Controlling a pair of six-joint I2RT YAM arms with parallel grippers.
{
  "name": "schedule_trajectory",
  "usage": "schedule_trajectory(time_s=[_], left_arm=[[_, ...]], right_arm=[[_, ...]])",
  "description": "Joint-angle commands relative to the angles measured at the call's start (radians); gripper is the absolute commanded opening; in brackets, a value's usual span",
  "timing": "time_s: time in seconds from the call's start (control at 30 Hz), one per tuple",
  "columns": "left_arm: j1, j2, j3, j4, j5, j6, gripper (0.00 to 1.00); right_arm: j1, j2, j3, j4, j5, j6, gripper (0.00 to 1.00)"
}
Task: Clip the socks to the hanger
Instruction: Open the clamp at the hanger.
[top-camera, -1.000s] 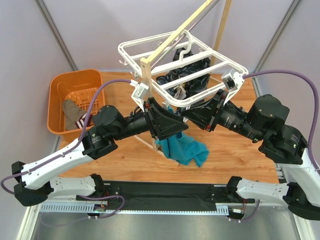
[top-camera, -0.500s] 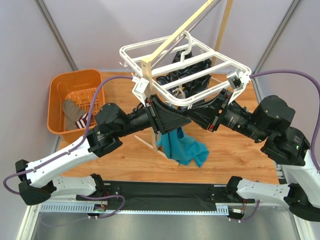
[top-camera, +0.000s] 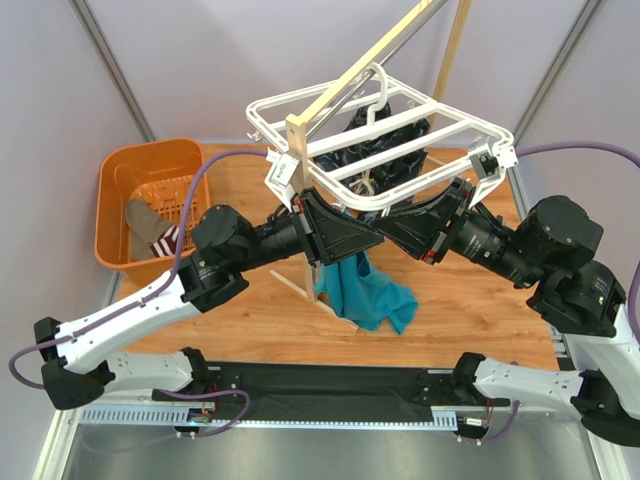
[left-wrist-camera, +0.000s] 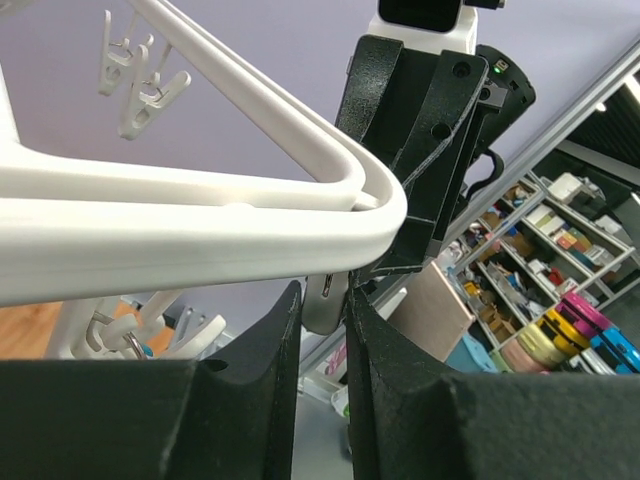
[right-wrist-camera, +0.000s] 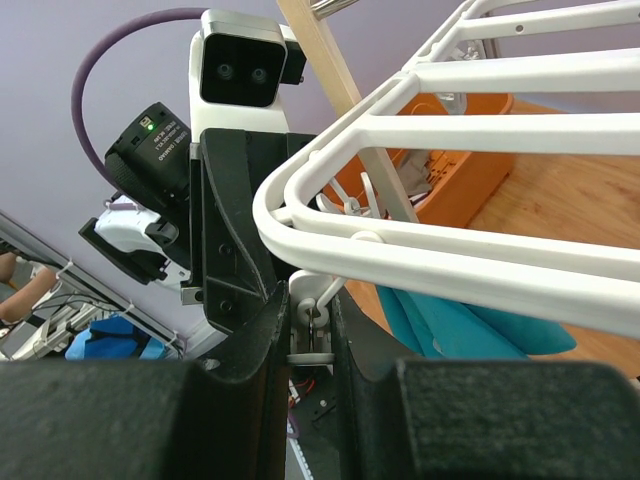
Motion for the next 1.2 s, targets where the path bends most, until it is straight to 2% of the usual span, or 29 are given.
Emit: schedule_trajectory(time_s=[0.0,0.03,0.17,0.23,0.43,0.53,0.57,0.6,0.63,0.67,0.73,0.77,0.83,0.87,1.03,1.17], left_arm=[[0.004,0.034,0.02,0.041,0.033,-0.032,0.24],[0.004,0.044,0.026,0.033,0.041,-0.032,0.24],[0.004,0.064,0.023,0.07,0.064,-0.055,0.46],[0.004,0.077,0.028,0.076,0.072,-0.064,0.48],[0.007,0.068,0.022,0.067,0.059,-0.055,0.29],[0.01,0.067,0.026,0.044,0.047,-0.047,0.11],[0.01,0.067,0.026,0.035,0.039,-0.041,0.0],[0.01,0.065,0.025,0.035,0.032,-0.038,0.0],[0.01,0.062,0.023,0.036,0.016,-0.029,0.0],[0.01,0.059,0.025,0.009,0.006,0.014,0.0],[0.01,0.051,0.034,-0.051,-0.045,0.074,0.0],[0.01,0.047,0.04,-0.106,-0.065,0.103,0.0],[0.01,0.038,0.026,-0.149,-0.127,0.183,0.0],[0.012,0.038,0.025,-0.163,-0.143,0.206,0.0],[0.01,0.041,0.008,-0.209,-0.224,0.325,0.0],[0.007,0.05,-0.006,-0.209,-0.266,0.368,0.0]], right_arm=[[0.01,-0.003,-0.011,0.008,-0.054,0.009,0.06],[0.01,-0.003,-0.013,0.01,-0.054,0.009,0.06],[0.01,-0.002,-0.014,0.01,-0.045,0.01,0.06],[0.01,-0.002,-0.014,0.011,-0.044,0.006,0.06],[0.01,0.001,-0.013,0.019,-0.056,0.014,0.06],[0.01,0.001,-0.02,0.025,-0.063,0.026,0.06],[0.01,0.003,-0.027,0.023,-0.06,0.031,0.06],[0.01,0.003,-0.027,0.02,-0.051,0.049,0.07],[0.01,0.004,-0.025,0.008,-0.033,0.062,0.1],[0.01,0.004,-0.01,-0.034,0.028,0.078,0.3],[0.01,0.003,0.004,-0.093,0.077,0.132,0.5],[0.01,0.001,0.013,-0.168,0.173,0.152,0.63],[0.01,-0.005,0.048,-0.264,0.263,0.23,0.72],[0.01,-0.011,0.055,-0.348,0.338,0.261,0.74],[0.01,-0.026,0.109,-0.493,0.429,0.396,0.77],[0.021,0.072,0.215,-0.637,0.44,0.46,0.7]])
